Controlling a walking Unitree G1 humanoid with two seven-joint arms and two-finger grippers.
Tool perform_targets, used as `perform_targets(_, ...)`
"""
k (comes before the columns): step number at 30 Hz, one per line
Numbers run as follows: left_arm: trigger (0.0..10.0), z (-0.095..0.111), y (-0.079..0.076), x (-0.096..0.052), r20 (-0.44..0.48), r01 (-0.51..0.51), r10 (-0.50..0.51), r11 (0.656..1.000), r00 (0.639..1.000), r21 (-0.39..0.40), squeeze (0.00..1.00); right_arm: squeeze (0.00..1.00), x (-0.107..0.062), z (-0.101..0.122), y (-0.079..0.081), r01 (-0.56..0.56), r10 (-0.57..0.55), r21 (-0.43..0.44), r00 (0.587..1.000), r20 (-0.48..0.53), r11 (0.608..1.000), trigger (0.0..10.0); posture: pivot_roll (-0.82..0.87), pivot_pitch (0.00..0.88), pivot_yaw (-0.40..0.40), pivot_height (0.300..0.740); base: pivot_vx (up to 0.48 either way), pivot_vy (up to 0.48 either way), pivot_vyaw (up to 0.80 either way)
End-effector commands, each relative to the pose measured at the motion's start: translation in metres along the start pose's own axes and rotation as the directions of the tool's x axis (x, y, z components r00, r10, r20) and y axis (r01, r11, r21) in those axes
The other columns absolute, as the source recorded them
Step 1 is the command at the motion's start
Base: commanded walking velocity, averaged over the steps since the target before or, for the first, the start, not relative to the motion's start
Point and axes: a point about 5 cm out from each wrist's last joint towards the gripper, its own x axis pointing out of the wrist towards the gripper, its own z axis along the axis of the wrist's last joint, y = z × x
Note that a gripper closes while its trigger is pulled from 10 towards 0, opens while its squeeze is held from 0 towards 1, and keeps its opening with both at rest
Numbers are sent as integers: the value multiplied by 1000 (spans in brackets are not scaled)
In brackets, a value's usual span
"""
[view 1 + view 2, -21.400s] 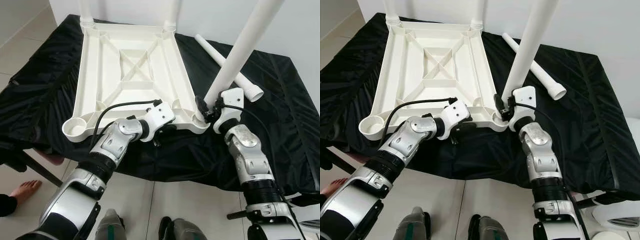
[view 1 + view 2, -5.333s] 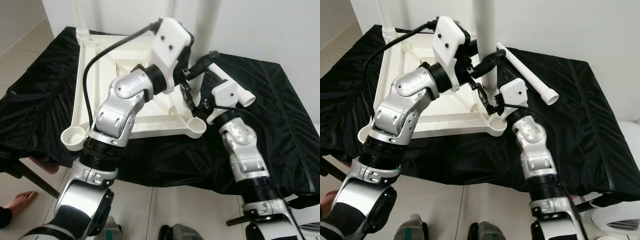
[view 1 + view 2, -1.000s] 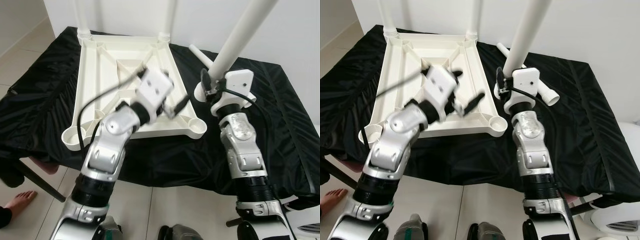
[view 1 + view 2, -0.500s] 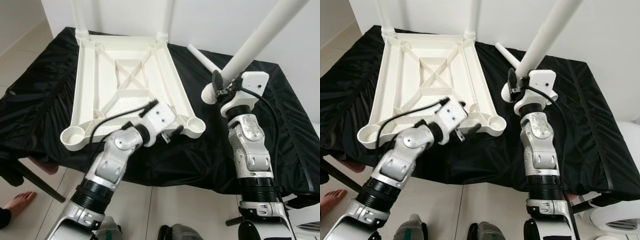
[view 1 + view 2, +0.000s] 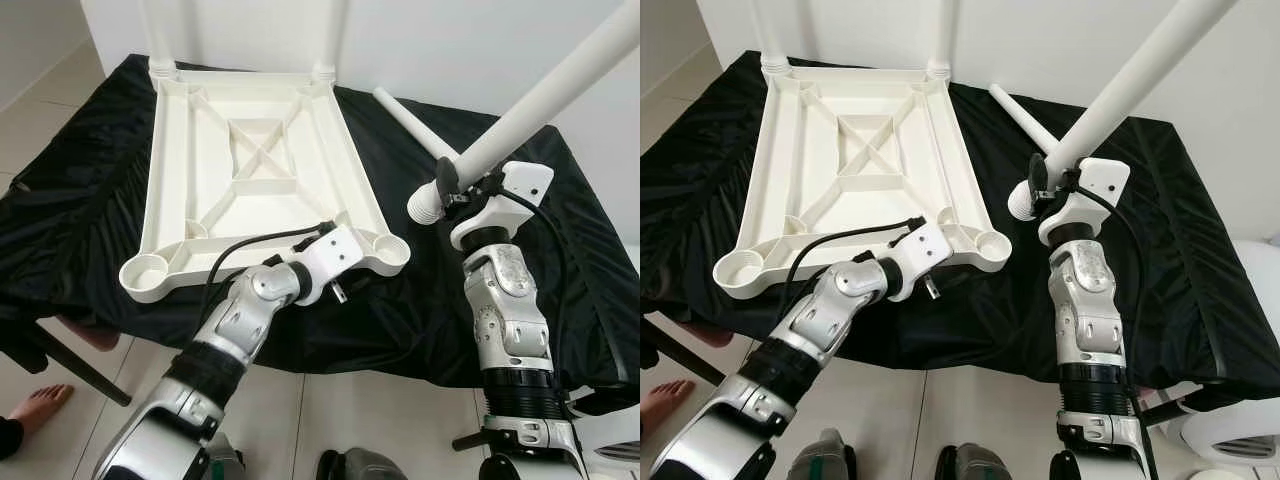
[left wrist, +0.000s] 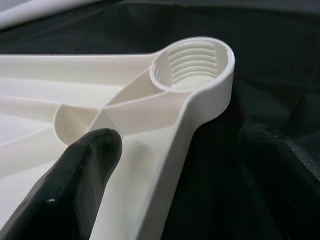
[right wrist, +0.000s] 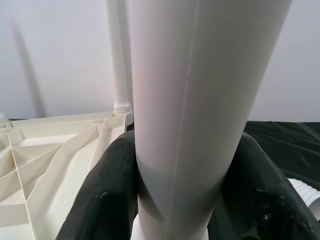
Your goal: Building children table
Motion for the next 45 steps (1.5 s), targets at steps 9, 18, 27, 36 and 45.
perform_targets(9, 10000, -16, 3, 10, -115, 84, -89, 995, 989, -52, 0, 0, -2, 3, -2, 10, -10, 1, 1000, 16, 1000, 10000, 25, 20, -43, 740, 0, 0, 0)
perform_targets(18, 4275, -22, 16, 5, -117, 74, -101, 974, 988, -216, 0, 0, -3, 4, -3, 19, -19, -2, 1000, 18, 1000, 10000, 32, 23, -41, 740, 0, 0, 0)
perform_targets(27, 9569, -23, 29, 1, -125, 53, -84, 972, 989, -229, 0, 0, -2, 1, 3, -18, 18, 2, 1000, 4, 1000, 10000, 41, 23, -45, 740, 0, 0, 0)
perform_targets(36, 4471, -27, 29, -1, -145, 73, -108, 971, 984, -227, 0, 0, -3, 0, 3, -32, 32, -3, 999, -4, 999, 10000, 33, 22, -43, 740, 0, 0, 0)
perform_targets(45, 4667, -28, 20, -2, -157, 171, -189, 978, 969, -121, 0, 0, -4, -5, 3, -69, 68, -5, 994, -84, 998, 10000, 22, 20, -44, 740, 0, 0, 0)
